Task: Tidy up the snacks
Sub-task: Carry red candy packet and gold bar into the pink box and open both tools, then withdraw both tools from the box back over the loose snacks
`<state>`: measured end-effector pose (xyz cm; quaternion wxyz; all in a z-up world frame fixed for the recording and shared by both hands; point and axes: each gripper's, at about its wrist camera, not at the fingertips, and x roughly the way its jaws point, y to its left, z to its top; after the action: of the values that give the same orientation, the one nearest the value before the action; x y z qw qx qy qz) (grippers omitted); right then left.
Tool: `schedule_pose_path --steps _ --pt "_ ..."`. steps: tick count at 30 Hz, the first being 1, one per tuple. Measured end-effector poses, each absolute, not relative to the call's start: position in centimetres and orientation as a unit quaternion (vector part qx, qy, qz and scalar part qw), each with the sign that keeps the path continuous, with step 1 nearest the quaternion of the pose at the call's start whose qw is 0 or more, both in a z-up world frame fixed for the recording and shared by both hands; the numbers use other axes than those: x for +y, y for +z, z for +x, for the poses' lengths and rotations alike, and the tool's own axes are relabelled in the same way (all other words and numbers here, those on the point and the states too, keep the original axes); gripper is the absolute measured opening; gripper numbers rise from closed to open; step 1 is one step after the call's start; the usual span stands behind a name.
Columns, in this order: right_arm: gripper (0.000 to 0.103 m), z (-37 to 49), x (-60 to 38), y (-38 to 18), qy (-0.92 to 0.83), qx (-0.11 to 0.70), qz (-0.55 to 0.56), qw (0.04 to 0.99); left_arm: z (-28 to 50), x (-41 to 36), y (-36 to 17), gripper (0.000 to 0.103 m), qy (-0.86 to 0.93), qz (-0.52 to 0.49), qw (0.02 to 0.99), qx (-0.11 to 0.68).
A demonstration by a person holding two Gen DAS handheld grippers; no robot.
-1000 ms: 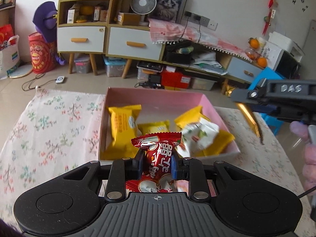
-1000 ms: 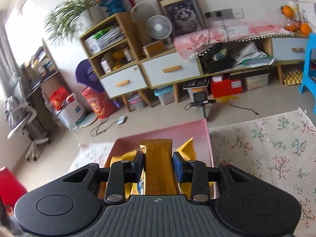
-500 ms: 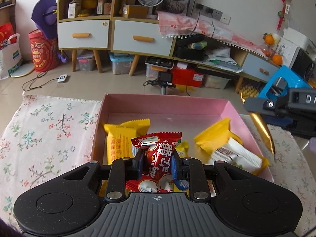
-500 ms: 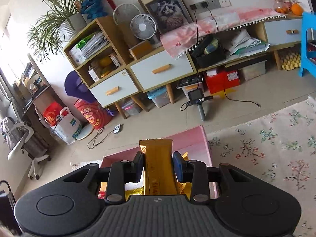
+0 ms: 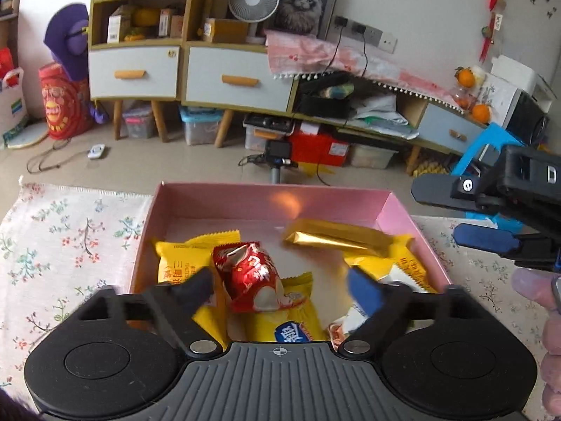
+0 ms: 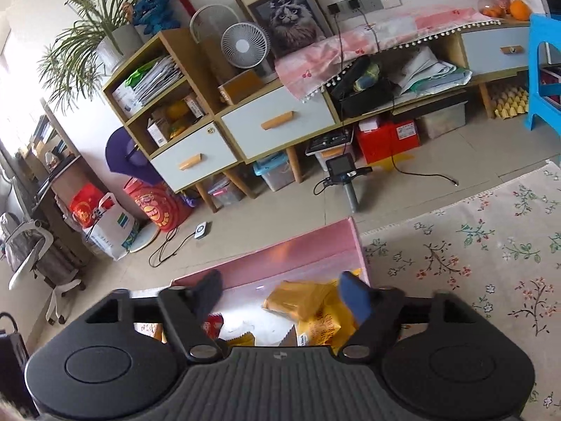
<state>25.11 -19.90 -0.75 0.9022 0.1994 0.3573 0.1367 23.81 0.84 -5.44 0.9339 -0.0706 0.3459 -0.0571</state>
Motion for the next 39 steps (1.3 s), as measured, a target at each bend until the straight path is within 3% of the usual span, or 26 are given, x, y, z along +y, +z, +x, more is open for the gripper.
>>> schedule_pose_path --steps 2,11,24,39 --pt "0.08 25.1 -20.0 -0.6 0.131 0.355 0.2 0.904 23.4 0.5 -5.1 0.095 -0.059 -0.061 0.936 0.341" --pt "0.09 23.8 -20.2 1.1 0.124 0.352 0.182 0.91 21.5 0.6 -3.2 0.097 -0.064 -0.058 0.936 0.34" --pt "0.093 20.3 -20.5 4.1 0.118 0.339 0.151 0.921 17.4 1.4 -1.1 0.098 -0.06 -0.04 0.939 0.336" --pt "0.093 14.5 -19.2 4.6 0.127 0.325 0.07 0.934 11.8 3.5 -2.2 0.098 -0.057 -0.015 0.936 0.348"
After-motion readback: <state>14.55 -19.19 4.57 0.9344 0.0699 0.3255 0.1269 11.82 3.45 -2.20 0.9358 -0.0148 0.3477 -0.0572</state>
